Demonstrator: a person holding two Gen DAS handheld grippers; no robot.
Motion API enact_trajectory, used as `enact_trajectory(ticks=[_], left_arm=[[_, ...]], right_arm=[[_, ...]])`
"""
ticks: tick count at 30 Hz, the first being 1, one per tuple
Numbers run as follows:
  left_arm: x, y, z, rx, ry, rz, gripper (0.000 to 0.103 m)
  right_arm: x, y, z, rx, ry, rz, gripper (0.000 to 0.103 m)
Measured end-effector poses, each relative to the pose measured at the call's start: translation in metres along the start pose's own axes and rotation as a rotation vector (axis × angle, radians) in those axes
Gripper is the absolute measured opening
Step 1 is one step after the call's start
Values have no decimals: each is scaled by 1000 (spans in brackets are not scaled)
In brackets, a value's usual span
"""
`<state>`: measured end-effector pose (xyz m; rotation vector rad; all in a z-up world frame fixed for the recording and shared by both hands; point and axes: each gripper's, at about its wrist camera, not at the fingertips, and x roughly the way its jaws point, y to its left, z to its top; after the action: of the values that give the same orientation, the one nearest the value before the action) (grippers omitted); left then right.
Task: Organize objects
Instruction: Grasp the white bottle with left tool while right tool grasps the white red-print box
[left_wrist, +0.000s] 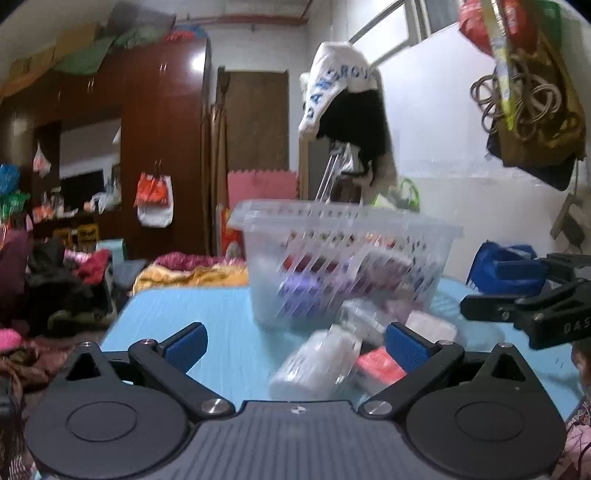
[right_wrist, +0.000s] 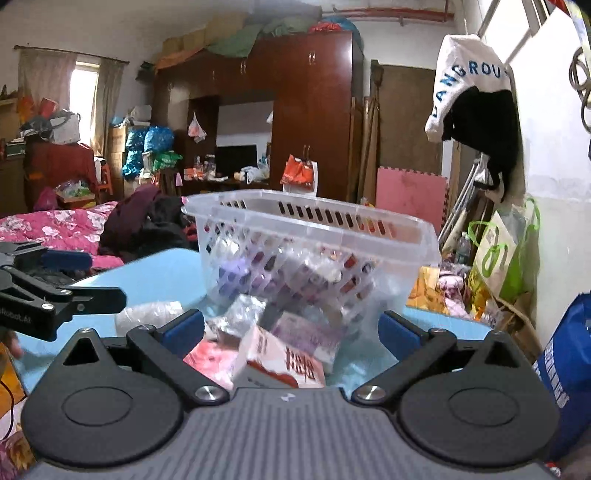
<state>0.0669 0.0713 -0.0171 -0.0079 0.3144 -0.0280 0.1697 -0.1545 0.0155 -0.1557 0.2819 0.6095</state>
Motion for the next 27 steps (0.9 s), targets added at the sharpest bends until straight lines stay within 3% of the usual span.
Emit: enact_trajectory(ticks=[6, 13, 21, 25, 27], left_arm=[[11, 5, -10, 11, 55, -2, 100], [34, -5, -16, 39, 162, -22, 82], [37, -14, -15, 82, 202, -13, 82], [43, -25, -13, 134, 225, 18, 82], [46, -28, -13, 143, 240, 30, 82]], right_arm=[[6, -5, -16, 35, 40, -23, 103], [23, -12, -24, 51, 123, 15, 103], [33, -18, -31, 88, 179, 93, 86], [31, -23, -33, 115, 186, 116, 84], [28, -27, -35, 131, 185, 135, 77]])
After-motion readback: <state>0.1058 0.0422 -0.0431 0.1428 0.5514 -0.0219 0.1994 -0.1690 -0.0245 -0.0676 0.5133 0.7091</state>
